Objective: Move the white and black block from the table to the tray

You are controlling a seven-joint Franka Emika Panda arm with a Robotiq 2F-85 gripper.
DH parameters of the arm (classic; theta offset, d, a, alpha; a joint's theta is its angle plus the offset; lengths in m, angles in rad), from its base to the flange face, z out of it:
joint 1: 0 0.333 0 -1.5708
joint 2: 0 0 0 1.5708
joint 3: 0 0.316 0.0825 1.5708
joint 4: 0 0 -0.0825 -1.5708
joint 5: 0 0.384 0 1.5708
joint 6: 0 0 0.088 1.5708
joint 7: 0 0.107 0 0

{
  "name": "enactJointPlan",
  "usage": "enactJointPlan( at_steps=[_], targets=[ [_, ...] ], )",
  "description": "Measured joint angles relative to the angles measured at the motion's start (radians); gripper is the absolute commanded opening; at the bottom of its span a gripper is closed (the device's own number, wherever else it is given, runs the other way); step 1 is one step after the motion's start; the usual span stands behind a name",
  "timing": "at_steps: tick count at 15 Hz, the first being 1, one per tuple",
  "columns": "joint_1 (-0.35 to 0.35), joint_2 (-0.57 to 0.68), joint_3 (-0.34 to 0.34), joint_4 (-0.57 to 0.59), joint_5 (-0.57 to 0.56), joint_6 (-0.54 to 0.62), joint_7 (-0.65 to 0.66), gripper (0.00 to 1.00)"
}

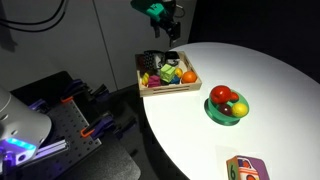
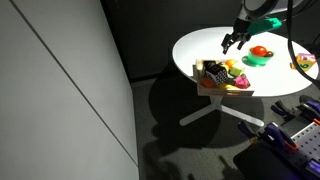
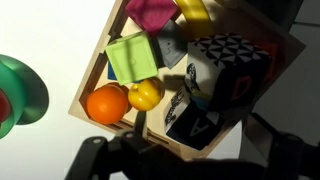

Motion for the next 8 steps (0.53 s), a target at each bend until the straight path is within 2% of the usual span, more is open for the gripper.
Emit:
enactJointPlan(
  at_steps=[8],
  targets=[
    [-0.033, -0.107, -0.004, -0.002, 0.012, -0.173, -0.093, 1.0]
  ],
)
